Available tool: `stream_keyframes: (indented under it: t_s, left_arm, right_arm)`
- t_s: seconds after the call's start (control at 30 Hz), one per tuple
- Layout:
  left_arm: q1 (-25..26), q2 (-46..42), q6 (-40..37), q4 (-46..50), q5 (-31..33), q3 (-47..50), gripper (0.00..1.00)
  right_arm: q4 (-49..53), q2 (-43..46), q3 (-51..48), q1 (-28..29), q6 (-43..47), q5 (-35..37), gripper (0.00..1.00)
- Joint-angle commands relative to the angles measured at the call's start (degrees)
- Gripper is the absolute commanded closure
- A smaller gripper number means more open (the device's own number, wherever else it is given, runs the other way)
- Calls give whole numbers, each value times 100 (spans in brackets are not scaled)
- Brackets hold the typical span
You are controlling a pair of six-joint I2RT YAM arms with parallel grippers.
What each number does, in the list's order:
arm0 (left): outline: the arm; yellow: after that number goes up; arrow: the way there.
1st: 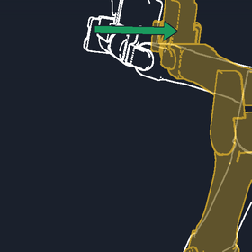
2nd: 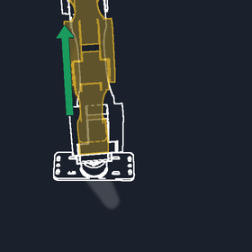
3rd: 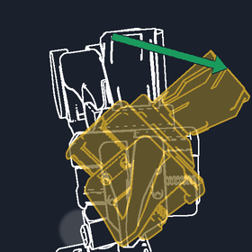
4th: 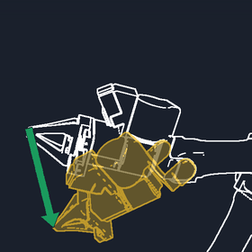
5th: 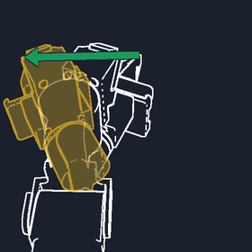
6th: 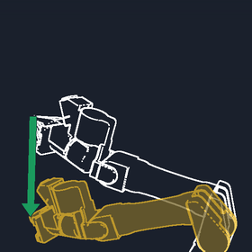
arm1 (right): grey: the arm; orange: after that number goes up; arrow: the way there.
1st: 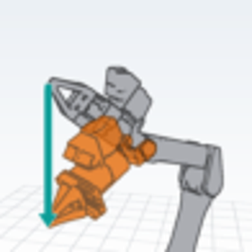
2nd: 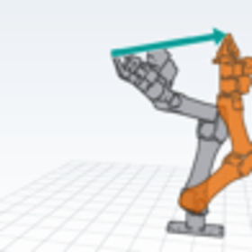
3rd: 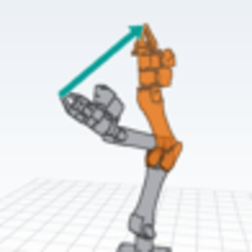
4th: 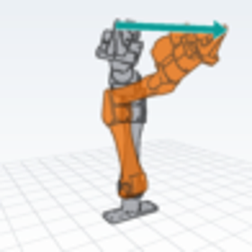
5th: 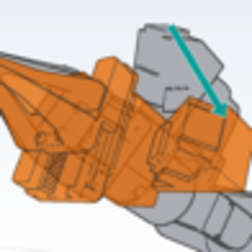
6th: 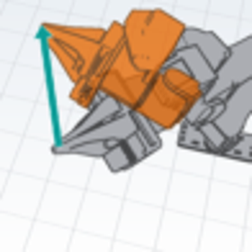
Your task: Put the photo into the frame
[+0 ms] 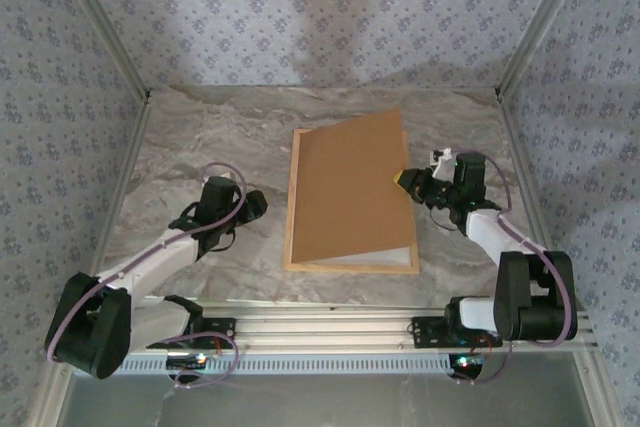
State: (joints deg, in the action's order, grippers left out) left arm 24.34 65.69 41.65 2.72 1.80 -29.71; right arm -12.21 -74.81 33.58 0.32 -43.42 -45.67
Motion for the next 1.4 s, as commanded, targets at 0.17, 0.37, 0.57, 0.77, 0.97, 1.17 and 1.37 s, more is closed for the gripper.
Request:
stream_keyframes:
  t_s: [0.17,0.37,0.57,0.77,0.97,1.17,1.37]
  left_arm:
    - [145,233,54,-157,-188,-214,23]
    - [379,550,36,-261,-197,-426,21]
    - [559,919,28,-289,-189,-675,20]
    - [580,1100,-1,-303,-198,-780,19]
    - [581,1225,-78,-290,-193,-855,19]
    - [581,1378,-165,-272,-180,-967,19]
    - [580,1657,-239,-264,-241,-1232,18]
  right_arm:
    - [221,-408,-10,106,685,226,68]
    - [730,-729,251,178,1416,566,56]
    - [1740,-1024,798,543,2189,1357,47]
    - [2446,-1218,1212,730,2637,2006,34]
    - [2842,-1266,1490,750,2853,2294,30]
    - [3125,-1251,1691,699,3006,2427,29]
    - [2920,-1315,1864,728,2888,2821,28]
